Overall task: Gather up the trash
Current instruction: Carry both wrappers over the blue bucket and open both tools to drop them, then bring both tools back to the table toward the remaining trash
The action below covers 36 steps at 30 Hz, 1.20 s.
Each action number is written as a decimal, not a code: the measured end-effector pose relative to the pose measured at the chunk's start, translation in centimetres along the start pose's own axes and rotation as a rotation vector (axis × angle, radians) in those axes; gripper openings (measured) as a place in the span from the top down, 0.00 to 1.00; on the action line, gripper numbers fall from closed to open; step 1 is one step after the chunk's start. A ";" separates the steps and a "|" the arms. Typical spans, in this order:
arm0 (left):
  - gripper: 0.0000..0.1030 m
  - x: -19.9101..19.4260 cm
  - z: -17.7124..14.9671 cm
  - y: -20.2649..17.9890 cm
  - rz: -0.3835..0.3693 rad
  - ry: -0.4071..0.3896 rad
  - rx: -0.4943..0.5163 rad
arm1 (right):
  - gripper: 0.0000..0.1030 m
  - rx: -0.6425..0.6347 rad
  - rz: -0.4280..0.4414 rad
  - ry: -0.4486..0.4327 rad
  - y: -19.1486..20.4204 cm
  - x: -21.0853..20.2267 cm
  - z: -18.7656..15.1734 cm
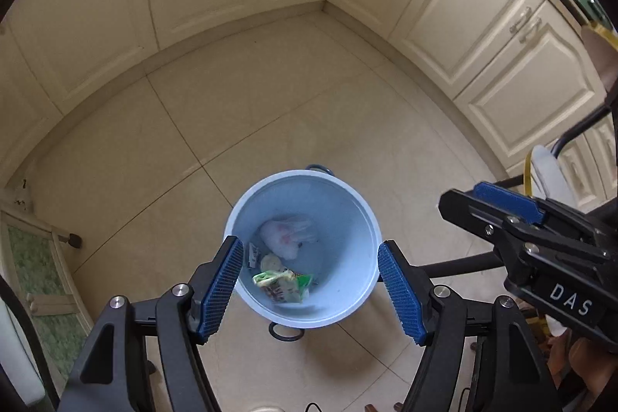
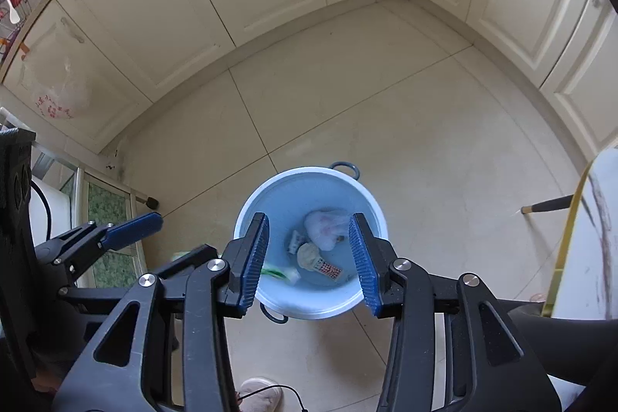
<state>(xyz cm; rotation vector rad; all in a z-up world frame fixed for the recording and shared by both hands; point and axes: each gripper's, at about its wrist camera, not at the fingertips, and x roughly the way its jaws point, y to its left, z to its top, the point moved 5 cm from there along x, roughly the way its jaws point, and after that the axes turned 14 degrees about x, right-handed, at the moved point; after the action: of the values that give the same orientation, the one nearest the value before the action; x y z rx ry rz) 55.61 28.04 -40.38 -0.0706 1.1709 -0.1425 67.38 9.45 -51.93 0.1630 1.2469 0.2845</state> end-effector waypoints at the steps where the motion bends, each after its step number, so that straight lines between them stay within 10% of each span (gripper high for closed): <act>1: 0.34 -0.5 0.0 0.2 0.017 -0.001 -0.011 | 0.55 -0.008 -0.002 -0.006 0.2 -0.4 -0.1; 15: 0.26 -20.2 -1.2 -1.6 0.219 -0.348 -0.007 | 0.36 -0.166 0.042 -0.283 6.3 -17.1 -2.9; 26: 0.06 -36.9 -5.7 -14.4 0.239 -0.679 0.098 | 0.01 -0.123 0.045 -0.643 4.2 -39.5 -8.6; 36: 0.01 -45.7 -14.2 -26.1 0.278 -0.909 0.238 | 0.00 -0.024 -0.004 -0.922 0.6 -55.6 -16.2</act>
<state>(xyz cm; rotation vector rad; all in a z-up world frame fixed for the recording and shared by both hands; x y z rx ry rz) 23.15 9.29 -0.78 0.2208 0.2441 0.0060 35.85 -7.22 -6.27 0.2354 0.3298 0.1818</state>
